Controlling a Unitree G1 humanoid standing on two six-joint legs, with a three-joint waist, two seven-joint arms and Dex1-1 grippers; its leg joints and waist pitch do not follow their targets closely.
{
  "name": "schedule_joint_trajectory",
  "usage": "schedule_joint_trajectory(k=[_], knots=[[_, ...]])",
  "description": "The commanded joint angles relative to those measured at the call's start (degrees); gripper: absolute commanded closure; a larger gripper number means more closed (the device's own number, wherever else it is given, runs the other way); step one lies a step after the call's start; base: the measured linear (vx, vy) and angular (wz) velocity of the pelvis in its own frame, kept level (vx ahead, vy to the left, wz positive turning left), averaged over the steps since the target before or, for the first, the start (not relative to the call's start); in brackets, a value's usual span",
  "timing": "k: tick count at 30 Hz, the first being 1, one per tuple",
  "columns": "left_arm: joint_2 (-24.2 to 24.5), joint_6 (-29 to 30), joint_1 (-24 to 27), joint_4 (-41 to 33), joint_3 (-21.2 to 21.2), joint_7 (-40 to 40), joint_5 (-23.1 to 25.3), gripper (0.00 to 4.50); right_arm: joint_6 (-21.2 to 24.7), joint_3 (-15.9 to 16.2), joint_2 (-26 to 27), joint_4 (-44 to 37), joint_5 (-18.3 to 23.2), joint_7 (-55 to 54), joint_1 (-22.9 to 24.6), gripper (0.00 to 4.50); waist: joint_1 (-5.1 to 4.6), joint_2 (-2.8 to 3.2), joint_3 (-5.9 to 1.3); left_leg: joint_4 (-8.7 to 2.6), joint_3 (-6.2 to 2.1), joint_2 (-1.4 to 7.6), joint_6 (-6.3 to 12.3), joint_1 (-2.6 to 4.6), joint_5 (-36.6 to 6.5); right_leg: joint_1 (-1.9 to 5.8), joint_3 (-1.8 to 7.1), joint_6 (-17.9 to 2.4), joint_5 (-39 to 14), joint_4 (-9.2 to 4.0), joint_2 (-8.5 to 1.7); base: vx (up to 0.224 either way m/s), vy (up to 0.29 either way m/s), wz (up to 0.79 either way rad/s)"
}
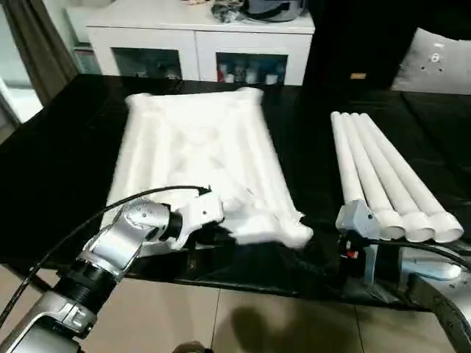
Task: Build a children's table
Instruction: Move table base
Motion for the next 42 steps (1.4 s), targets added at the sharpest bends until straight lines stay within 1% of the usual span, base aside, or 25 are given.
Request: schedule_joint_trajectory(k=[1, 3, 6, 10, 15, 16, 17, 21, 22, 23, 24, 25, 26, 27, 28, 29, 30, 31, 33, 34, 36, 37, 38, 39, 42], knots=[[0.6, 0.1, -0.4, 1.1, 2.1, 2.0, 0.7, 4.49, -0.6, -1.5, 0.9, 0.3, 0.2, -1.4, -1.0, 0.00, 0.40, -0.29, -3.11, -3.90, -2.59, 5.96, 5.44, 0.56, -9.8, 1.87, 4.57, -6.7, -9.6, -5.78, -8.88, 0.000, 0.000, 0.00], [0.5, -0.2, -0.4, 1.2, 2.3, 2.0, 0.8, 4.49, -0.4, -1.9, 1.5, 0.5, 0.5, -2.2, -1.4, 0.00, 0.39, -0.41, -3.17, -3.85, -2.53, 5.93, 5.56, 0.61, -9.5, 1.86, 4.56, -6.8, -9.2, -5.78, -8.90, 0.000, 0.000, 0.00], [0.2, -0.5, -0.5, 1.4, 2.5, 2.6, 0.7, 4.49, -0.7, -1.8, 1.8, 0.8, 0.0, -3.2, -1.9, 0.00, 0.48, -0.34, -3.16, -3.97, -2.57, 6.21, 5.48, 0.74, -9.4, 1.79, 4.61, -7.1, -8.5, -5.57, -8.89, 0.000, 0.000, 0.00], [-0.2, -6.7, -0.3, 2.5, 2.0, 2.9, 1.5, 4.49, -1.2, -1.6, 2.5, 1.3, -0.9, -4.2, -2.5, 0.00, 0.58, -0.33, -3.16, -3.98, -2.53, 6.17, 5.27, 0.68, -9.7, 1.87, 4.68, -6.8, -8.7, -5.67, -9.01, 0.000, 0.000, 0.00], [-0.1, -7.6, 0.3, 2.4, 1.8, 2.6, 1.7, 4.49, -1.0, -2.6, 4.7, 1.6, -0.5, -6.9, -3.5, 0.00, 0.52, -0.33, -3.20, -4.02, -2.54, 6.20, 5.29, 0.66, -9.4, 1.83, 4.64, -6.9, -7.8, -5.51, -9.09, 0.000, 0.000, 0.00], [-0.7, -7.9, 0.1, 2.8, 2.4, 3.8, 1.6, 4.49, -0.6, -3.0, 5.5, 1.4, 0.2, -7.7, -4.1, 0.00, 0.52, -0.12, -3.20, -4.11, -2.58, 6.35, 5.12, 0.81, -9.7, 1.66, 4.66, -7.2, -7.4, -5.43, -9.03, 0.000, 0.000, 0.00], [-1.1, -8.4, -0.1, 3.2, 2.9, 4.8, 1.5, 4.06, -0.4, -3.2, 6.0, 1.3, 0.6, -8.3, -4.4, 0.00, 0.48, -0.16, -3.20, -4.09, -2.56, 6.34, 5.01, 0.81, -9.9, 1.69, 4.66, -7.3, -7.5, -5.41, -9.02, 0.000, 0.000, 0.00], [-2.2, -8.1, 0.3, 2.0, 5.6, 4.5, -1.7, 3.88, 1.5, -3.1, 8.9, 1.4, -0.3, -13.0, -6.3, 0.00, 0.52, 0.00, -3.20, -4.23, -2.60, 6.43, 4.04, 0.91, -10.7, 1.70, 4.70, -8.0, -7.8, -5.41, -9.20, 0.000, 0.000, 0.00], [-2.2, -8.0, 0.4, 1.7, 5.8, 4.5, -2.0, 3.58, 1.7, -3.1, 9.1, 1.5, -0.3, -13.4, -6.4, 0.00, 0.44, -0.01, -3.23, -4.32, -2.65, 6.46, 3.64, 0.91, -10.9, 1.73, 4.75, -8.2, -6.9, -5.21, -9.14, 0.000, 0.000, 0.00], [-2.4, -6.7, 1.3, -0.8, 6.9, 3.9, -3.9, 3.58, 3.1, -3.3, 10.4, 2.1, -1.0, -16.0, -7.5, 0.00, 0.48, 0.02, -3.24, -4.32, -2.68, 6.49, 3.52, 0.94, -10.8, 1.74, 4.77, -8.3, -6.5, -5.11, -9.20, 0.000, 0.000, 0.00], [-2.3, -4.9, 2.4, -3.6, 7.7, 3.2, -5.7, 3.52, 4.4, -3.6, 11.7, 3.0, -2.1, -18.7, -8.9, 0.00, 0.34, 0.25, -3.28, -4.49, -2.75, 6.60, 3.07, 0.99, -10.6, 1.60, 4.74, -9.1, -5.5, -4.77, -9.21, 0.000, 0.000, 0.00], [-2.0, -3.5, 3.2, -5.8, 8.0, 3.0, -6.6, 3.52, 5.1, -3.6, 12.4, 3.9, -3.4, -20.9, -10.1, 0.00, 0.05, 0.13, -3.31, -4.61, -2.84, 6.63, 2.50, 1.02, -10.7, 1.66, 4.68, -9.7, -4.8, -4.51, -9.13, 0.000, 0.000, 0.00], [-1.8, -2.5, 3.7, -7.2, 8.2, 3.0, -7.2, 3.52, 5.6, -3.7, 12.7, 4.6, -4.2, -22.1, -10.9, 0.00, 0.00, 0.17, -3.19, -4.55, -2.68, 6.45, 2.58, 0.96, -10.8, 1.52, 4.75, -9.7, -5.2, -4.73, -9.07, 0.000, 0.000, 0.00], [-1.8, -2.3, 3.9, -7.6, 8.3, 2.9, -7.3, 3.33, 5.8, -3.7, 12.8, 4.7, -4.5, -22.5, -11.1, 0.00, 0.08, 0.26, -3.15, -4.43, -2.58, 6.42, 2.25, 1.12, -11.2, 1.45, 4.84, -9.7, -5.7, -4.73, -9.14, 0.000, 0.000, 0.00], [-1.6, 1.4, 5.7, -12.4, 9.6, 3.8, -9.5, 3.10, 8.9, -4.6, 14.1, 7.3, -6.4, -27.0, -14.3, 0.00, 0.03, 0.71, -3.17, -4.37, -2.58, 6.36, 1.38, 1.22, -11.5, 1.55, 4.93, -9.6, -6.7, -4.69, -9.18, 0.000, 0.000, 0.00], [-1.6, 3.4, 6.6, -14.7, 10.4, 4.7, -10.7, 3.10, 11.5, -5.4, 14.7, 8.9, -6.8, -29.3, -16.4, 0.00, -0.27, 0.55, -3.05, -4.56, -2.66, 6.22, 1.26, 1.05, -11.2, 1.59, 4.80, -10.0, -6.6, -4.57, -8.93, 0.000, 0.000, 0.00], [-1.7, 4.6, 7.1, -16.1, 11.1, 5.6, -11.2, 3.13, 12.7, -6.0, 15.0, 10.1, -6.5, -30.1, -17.7, 0.00, -0.30, 0.64, -3.05, -4.40, -2.54, 6.09, 1.05, 1.21, -11.5, 1.53, 4.87, -9.9, -7.4, -4.76, -8.88, 0.000, 0.000, 0.00], [-1.7, 6.5, 7.8, -17.7, 11.9, 7.1, -11.3, 3.10, 14.8, -6.2, 15.0, 11.7, -6.6, -31.2, -19.6, 0.00, -0.29, 0.67, -3.02, -4.23, -2.39, 5.94, 1.01, 1.14, -11.1, 1.62, 4.95, -9.8, -7.6, -4.83, -8.85, 0.000, 0.000, 0.00], [-1.7, 8.5, 8.4, -19.1, 12.5, 8.7, -10.9, 2.75, 17.1, -6.2, 14.8, 13.7, -6.9, -31.9, -21.7, 0.00, -0.27, 0.83, -3.03, -4.07, -2.28, 5.79, 1.11, 1.16, -10.4, 1.61, 4.91, -9.3, -7.5, -4.88, -8.59, 0.000, 0.000, 0.00], [-1.4, 11.3, 9.7, -21.8, 12.9, 10.5, -10.3, 2.64, 19.3, -5.7, 14.3, 16.9, -8.6, -33.7, -24.6, 0.00, -0.29, 0.63, -3.05, -4.18, -2.36, 5.86, 1.17, 1.06, -9.5, 1.77, 4.86, -9.1, -6.5, -4.70, -8.47, 0.000, 0.000, 0.00], [-1.3, 12.1, 10.2, -22.8, 12.9, 10.9, -10.1, 2.66, 19.8, -5.5, 14.2, 18.0, -9.2, -34.4, -25.5, 0.00, -0.06, 0.81, -3.20, -4.01, -2.30, 5.95, 1.26, 1.14, -8.6, 1.64, 4.92, -8.7, -5.1, -4.58, -8.50, 0.000, 0.000, 0.00], [-1.4, 13.9, 11.4, -25.5, 13.1, 11.8, -10.8, 2.51, 21.9, -6.7, 15.0, 20.4, -9.3, -36.1, -27.4, 0.00, -0.10, 0.70, -3.26, -4.03, -2.32, 5.94, 1.33, 1.04, -8.0, 1.78, 4.90, -8.9, -4.1, -4.38, -8.52, 0.000, 0.000, 0.00], [-1.4, 13.9, 11.4, -25.5, 13.1, 11.8, -10.8, 2.31, 21.9, -6.7, 15.0, 20.4, -9.3, -36.1, -27.4, 0.00, -0.14, 0.76, -3.33, -4.03, -2.37, 5.89, 1.39, 0.96, -7.5, 1.88, 4.85, -9.1, -3.4, -4.31, -8.56, 0.000, 0.000, 0.00], [-1.6, 15.4, 12.1, -27.2, 13.3, 12.7, -11.4, 2.20, 22.3, -6.7, 15.0, 21.8, -9.9, -36.7, -28.4, 0.00, -0.04, 0.56, -3.34, -3.93, -2.25, 5.96, 1.40, 1.02, -7.3, 1.78, 4.87, -9.1, -3.1, -4.23, -8.60, 0.000, 0.000, 0.00], [-1.6, 18.7, 14.5, -32.6, 12.8, 14.5, -12.0, 2.18, 23.7, -5.9, 14.1, 26.8, -12.4, -38.3, -31.3, 0.00, -0.04, -0.14, -3.17, -3.87, -2.03, 5.76, 1.85, 0.79, -6.5, 1.90, 4.82, -9.2, -4.2, -4.34, -8.64, 0.000, 0.000, 0.00]])
